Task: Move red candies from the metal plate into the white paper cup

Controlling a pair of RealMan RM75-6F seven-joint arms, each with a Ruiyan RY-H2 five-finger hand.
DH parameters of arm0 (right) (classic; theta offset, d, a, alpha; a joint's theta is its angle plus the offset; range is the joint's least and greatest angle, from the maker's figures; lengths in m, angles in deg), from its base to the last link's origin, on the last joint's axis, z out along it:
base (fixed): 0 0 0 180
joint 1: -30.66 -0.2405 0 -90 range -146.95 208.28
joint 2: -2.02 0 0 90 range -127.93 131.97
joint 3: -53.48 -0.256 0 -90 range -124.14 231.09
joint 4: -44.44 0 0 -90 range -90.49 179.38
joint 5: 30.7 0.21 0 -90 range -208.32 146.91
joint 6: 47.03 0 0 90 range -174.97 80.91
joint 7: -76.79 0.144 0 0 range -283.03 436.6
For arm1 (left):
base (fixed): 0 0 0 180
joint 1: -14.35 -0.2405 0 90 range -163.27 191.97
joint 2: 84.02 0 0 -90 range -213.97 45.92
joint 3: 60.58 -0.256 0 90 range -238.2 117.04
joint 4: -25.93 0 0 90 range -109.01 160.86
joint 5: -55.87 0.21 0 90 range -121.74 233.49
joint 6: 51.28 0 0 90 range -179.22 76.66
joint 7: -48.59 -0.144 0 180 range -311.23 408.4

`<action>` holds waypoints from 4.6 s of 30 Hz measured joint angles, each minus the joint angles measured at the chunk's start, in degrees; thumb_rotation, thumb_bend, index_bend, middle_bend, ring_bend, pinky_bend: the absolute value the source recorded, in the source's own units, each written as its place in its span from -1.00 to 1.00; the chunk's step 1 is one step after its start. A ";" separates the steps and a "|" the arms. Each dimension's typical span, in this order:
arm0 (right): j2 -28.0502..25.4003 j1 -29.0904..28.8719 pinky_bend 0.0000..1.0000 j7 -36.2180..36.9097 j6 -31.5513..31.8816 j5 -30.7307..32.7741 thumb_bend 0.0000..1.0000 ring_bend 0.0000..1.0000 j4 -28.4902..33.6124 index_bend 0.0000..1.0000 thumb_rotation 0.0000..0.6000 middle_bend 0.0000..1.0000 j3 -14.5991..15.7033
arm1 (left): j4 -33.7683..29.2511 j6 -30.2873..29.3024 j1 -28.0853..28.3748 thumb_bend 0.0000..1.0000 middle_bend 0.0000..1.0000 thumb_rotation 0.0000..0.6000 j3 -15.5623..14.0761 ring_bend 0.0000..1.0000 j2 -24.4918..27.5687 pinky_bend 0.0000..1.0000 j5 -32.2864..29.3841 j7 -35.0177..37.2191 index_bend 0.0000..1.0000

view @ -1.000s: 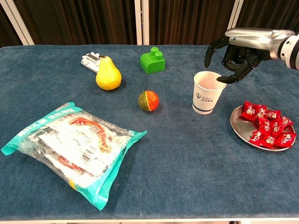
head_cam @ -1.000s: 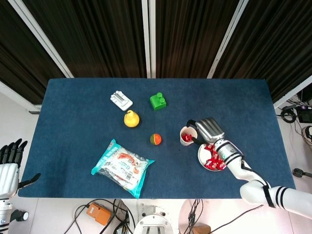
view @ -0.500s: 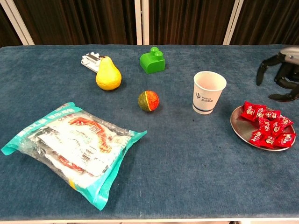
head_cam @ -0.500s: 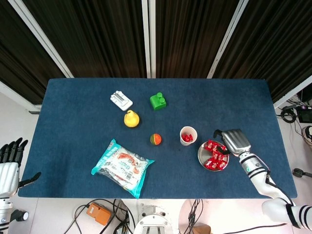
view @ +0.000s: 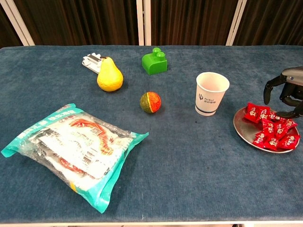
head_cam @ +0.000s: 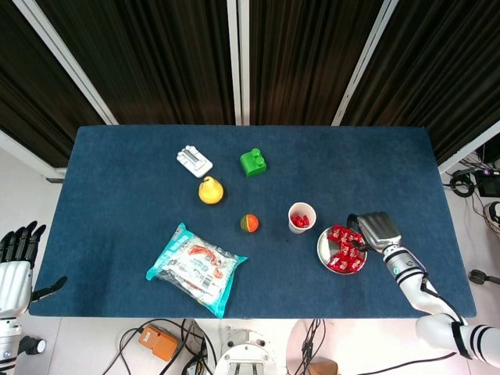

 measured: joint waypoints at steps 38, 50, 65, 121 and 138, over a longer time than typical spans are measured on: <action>4.29 -2.57 1.00 -0.57 -4.07 1.14 0.47 1.00 -2.96 0.35 1.00 0.84 -1.24 | 0.61 -0.18 -0.57 -1.00 -1.00 1.00 -0.19 -1.00 0.04 -1.00 -0.45 0.43 -1.00; -0.28 -1.52 1.00 1.74 0.00 -3.71 0.57 1.00 2.62 0.41 1.00 0.84 -1.69 | 0.91 -0.48 -0.86 -1.00 -1.00 1.00 -0.24 -1.00 0.02 -1.00 -0.39 0.81 -1.00; -2.96 -6.68 1.00 0.89 -0.37 -2.67 0.57 1.00 8.81 0.37 1.00 0.84 -7.80 | 0.40 -0.29 -0.57 -1.00 -1.00 1.00 -0.03 -1.00 0.27 -1.00 -0.29 0.33 -1.00; 3.94 -3.73 1.00 -8.82 -0.52 4.92 -0.24 1.00 5.17 0.05 1.00 0.84 0.30 | 3.25 -0.65 -1.19 -1.00 -1.00 1.00 -0.27 -1.00 -1.04 -1.00 -0.26 2.72 -1.00; 5.42 -3.48 1.00 -9.63 -0.51 6.20 -0.18 1.00 4.30 0.20 1.00 0.84 0.15 | 4.61 -0.48 -1.38 -1.00 -1.00 1.00 -0.25 -1.00 -1.61 -1.00 -0.62 3.76 -1.00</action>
